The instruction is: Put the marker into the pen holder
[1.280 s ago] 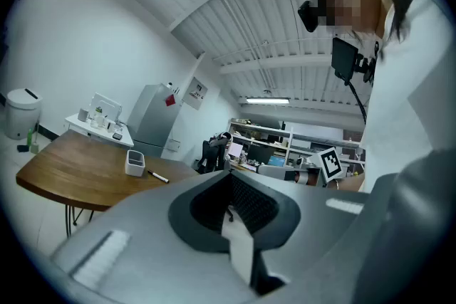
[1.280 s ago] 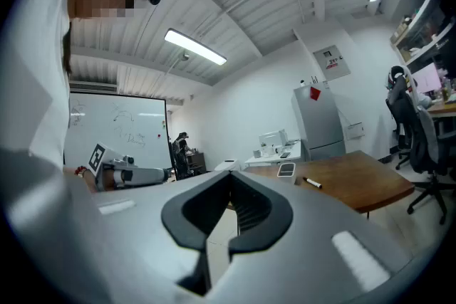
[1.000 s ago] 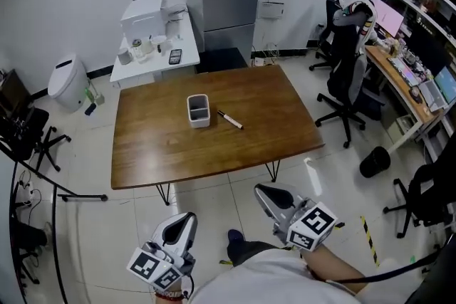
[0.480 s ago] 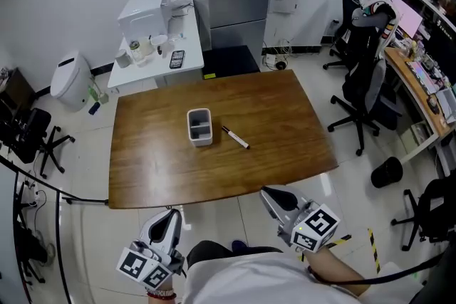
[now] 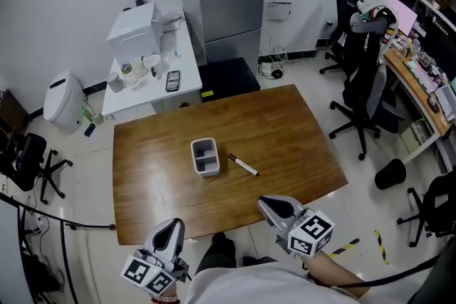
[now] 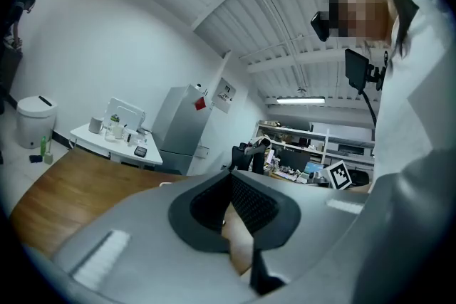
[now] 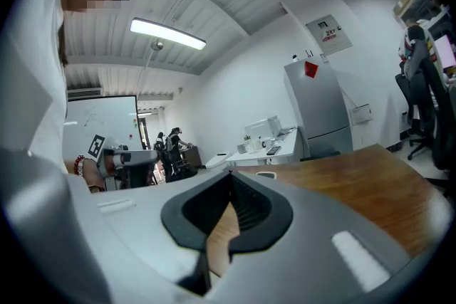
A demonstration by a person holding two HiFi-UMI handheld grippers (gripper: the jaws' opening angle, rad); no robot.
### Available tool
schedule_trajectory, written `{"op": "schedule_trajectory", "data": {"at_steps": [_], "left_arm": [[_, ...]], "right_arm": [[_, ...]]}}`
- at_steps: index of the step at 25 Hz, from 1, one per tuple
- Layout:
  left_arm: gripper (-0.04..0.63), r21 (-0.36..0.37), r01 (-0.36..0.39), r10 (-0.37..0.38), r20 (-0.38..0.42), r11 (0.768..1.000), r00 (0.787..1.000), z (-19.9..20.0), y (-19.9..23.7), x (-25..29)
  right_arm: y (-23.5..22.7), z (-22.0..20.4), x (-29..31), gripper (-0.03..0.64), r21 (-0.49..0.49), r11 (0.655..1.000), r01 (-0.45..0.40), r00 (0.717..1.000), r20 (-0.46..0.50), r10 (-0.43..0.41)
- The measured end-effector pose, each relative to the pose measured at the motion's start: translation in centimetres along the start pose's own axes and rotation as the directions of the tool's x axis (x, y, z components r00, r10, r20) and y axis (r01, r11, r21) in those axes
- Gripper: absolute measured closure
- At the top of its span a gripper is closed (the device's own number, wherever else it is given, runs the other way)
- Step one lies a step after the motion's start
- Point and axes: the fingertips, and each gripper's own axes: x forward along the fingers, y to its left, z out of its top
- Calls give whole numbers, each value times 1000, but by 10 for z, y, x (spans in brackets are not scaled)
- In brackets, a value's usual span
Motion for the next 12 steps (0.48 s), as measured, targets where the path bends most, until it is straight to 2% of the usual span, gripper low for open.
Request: {"op": "schedule_trajectory", "data": {"at_steps": [7,12], "left_arm": [[612,0,68,-68,17,998,998,41,51,33],[612,-26,110,-111,-18,994,994,36,71,40]], "right_arm": [[-23,25,62,630,23,996,86,996,-12,-86],[-32,20,93,630,47,990,134,991,-38,-132]]}}
